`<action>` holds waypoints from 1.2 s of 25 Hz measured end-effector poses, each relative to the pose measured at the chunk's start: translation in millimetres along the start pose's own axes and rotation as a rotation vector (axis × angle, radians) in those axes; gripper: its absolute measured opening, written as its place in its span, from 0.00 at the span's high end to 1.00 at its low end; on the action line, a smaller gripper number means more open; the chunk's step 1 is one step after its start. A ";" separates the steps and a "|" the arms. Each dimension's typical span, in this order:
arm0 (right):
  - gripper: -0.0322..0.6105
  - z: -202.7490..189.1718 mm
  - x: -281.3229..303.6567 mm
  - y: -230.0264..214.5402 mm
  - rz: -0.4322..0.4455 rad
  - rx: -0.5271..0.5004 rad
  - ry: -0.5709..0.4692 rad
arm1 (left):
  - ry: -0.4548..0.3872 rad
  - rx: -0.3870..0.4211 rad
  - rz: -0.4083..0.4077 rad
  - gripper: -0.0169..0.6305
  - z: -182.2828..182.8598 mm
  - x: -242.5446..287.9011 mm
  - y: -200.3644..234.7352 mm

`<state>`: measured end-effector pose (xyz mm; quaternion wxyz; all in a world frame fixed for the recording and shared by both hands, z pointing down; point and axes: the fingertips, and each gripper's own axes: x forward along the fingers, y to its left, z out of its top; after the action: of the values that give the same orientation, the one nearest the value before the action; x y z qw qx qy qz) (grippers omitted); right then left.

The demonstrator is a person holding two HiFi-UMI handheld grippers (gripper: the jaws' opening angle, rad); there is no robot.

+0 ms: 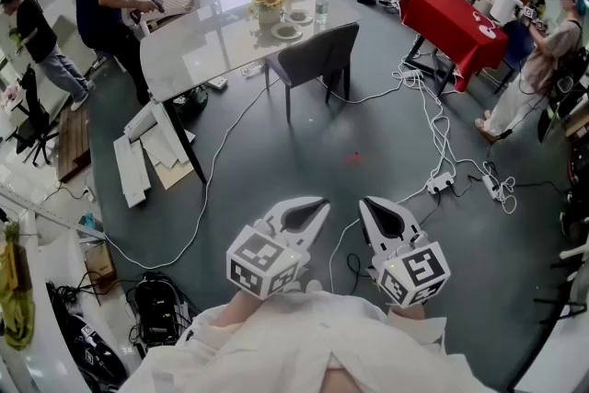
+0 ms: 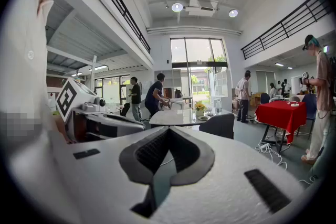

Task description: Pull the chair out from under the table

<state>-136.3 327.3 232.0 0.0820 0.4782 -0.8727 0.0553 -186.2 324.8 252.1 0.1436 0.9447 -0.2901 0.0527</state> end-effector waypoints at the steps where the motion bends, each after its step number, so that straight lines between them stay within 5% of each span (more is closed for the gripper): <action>1: 0.95 0.4 -0.2 -0.4 0.003 -0.005 0.000 | 0.003 -0.002 0.007 0.95 -1.3 1.0 1.0; 20: 0.95 -1.9 7.4 -21.8 0.042 0.032 -0.022 | 0.055 0.037 0.051 0.95 -12.4 30.6 10.2; 30: 0.95 -20.1 -0.5 -47.5 0.052 0.048 -0.001 | 0.031 -0.010 0.072 0.95 -12.4 57.6 -1.9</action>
<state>-94.2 305.8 252.5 0.0688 0.4572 -0.8833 0.0781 -137.7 299.3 274.1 0.1507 0.9320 -0.3218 0.0713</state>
